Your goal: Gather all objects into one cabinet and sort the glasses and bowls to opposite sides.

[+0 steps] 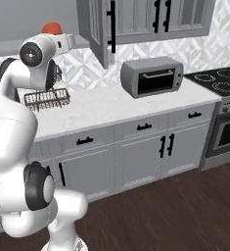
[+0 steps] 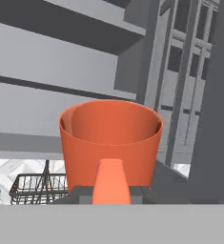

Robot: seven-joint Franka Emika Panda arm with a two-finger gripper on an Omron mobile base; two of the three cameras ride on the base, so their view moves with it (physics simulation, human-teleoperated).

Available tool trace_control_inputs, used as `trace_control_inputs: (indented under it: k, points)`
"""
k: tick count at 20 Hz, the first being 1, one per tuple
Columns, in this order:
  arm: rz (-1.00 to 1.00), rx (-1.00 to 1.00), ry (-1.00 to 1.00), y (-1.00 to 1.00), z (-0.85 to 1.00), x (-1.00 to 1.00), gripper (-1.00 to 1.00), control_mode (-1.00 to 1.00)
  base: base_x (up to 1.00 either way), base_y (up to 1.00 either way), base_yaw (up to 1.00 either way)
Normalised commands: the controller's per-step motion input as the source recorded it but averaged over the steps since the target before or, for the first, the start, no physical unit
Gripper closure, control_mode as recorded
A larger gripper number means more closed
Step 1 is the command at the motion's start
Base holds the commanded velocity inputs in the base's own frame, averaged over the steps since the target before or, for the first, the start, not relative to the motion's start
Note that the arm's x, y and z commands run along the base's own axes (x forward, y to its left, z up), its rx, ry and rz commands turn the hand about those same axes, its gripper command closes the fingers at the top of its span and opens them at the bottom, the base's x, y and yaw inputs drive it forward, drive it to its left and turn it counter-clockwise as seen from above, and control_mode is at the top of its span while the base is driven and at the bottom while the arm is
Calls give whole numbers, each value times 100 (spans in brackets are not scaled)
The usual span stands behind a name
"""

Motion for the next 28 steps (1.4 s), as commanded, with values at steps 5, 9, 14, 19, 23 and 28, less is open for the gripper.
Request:
trace_control_inputs:
  k: [5,9,14,19,23,28]
  points:
    - [0,0,0,0,0,0,100,100,-1,-14,-44]
    - [0,0,0,0,0,0,100,100,0,-2,-21]
    - [0,0,0,0,0,0,100,100,-19,-11,-5]
    - [0,0,0,0,0,0,100,100,-39,-54,-24]
    - [0,0,0,0,0,0,100,100,-1,-50,-36]
    - [0,0,0,0,0,0,100,100,6,-38,-52]
